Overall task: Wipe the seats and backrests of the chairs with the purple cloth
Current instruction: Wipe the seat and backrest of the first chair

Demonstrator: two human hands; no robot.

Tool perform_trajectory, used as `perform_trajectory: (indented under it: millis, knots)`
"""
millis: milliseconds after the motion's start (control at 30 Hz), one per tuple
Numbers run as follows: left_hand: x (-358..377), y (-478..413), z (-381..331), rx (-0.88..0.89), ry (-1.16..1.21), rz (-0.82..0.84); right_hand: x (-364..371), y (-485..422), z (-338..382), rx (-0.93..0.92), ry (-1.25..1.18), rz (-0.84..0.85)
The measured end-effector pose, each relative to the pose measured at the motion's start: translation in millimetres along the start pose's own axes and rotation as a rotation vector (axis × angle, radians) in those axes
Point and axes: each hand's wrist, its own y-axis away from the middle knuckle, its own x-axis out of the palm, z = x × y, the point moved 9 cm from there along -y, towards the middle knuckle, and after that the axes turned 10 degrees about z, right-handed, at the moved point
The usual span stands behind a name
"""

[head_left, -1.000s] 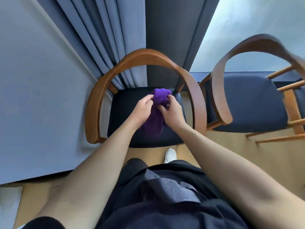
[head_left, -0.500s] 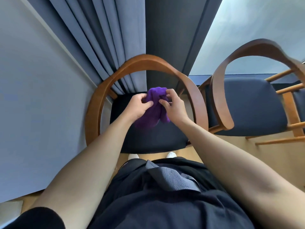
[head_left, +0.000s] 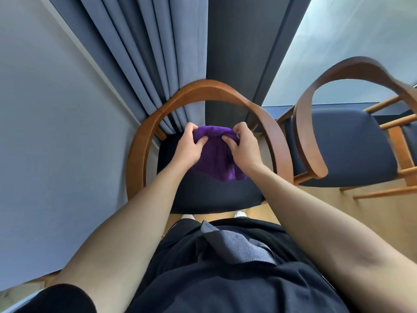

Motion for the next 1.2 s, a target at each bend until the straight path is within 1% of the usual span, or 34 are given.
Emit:
perform_trajectory:
  millis: [167, 300, 367, 433, 533, 633, 733, 800, 867, 967, 1067, 1167, 1200]
  knots:
    - [-4.2, 0.0, -1.4, 0.014, 0.029, -0.024, 8.2, 4.5, -4.5, 0.016, -0.010, 0.068]
    - [-1.1, -0.5, 7.9, -0.055, 0.050, 0.016, 13.0, 6.3, -13.6, 0.057, -0.038, 0.061]
    - [-1.6, 2.4, 12.3, -0.062, -0.006, 0.054, 13.1, 7.4, -16.9, 0.067, -0.042, 0.047]
    - [-2.7, 5.4, 16.2, -0.041, -0.114, 0.070, 12.8, 8.4, -20.2, 0.073, -0.025, 0.034]
    - [-3.1, 7.3, 23.6, -0.037, -0.244, 0.031, 13.6, 8.5, -29.0, 0.109, 0.085, 0.024]
    - [4.1, 4.9, 32.8, -0.055, -0.343, -0.016, 22.6, 5.4, -43.9, 0.168, 0.309, 0.061]
    - [15.4, -2.6, 52.6, -0.134, -0.455, -0.059, 38.1, 0.3, -64.8, 0.206, 0.445, 0.097]
    - [28.7, -11.5, 73.9, -0.204, -0.530, -0.047, 53.7, -4.3, -84.5, 0.222, 0.522, 0.131]
    - [46.1, -25.9, 103.4, -0.273, -0.599, -0.002, 74.8, -13.5, -113.0, 0.246, 0.580, 0.183]
    - [69.2, -50.5, 151.2, -0.341, -0.649, 0.037, 106.8, -33.5, -160.5, 0.264, 0.637, 0.237]
    - [89.1, -79.5, 191.5, -0.310, -0.624, -0.034, 134.6, -56.2, -207.1, 0.276, 0.655, 0.223]
    - [109.3, -100.4, 214.3, -0.177, -0.588, -0.200, 164.2, -69.6, -239.7, 0.227, 0.643, 0.212]
    - [120.1, -104.7, 219.5, -0.120, -0.594, -0.216, 174.9, -71.1, -249.7, 0.210, 0.645, 0.232]
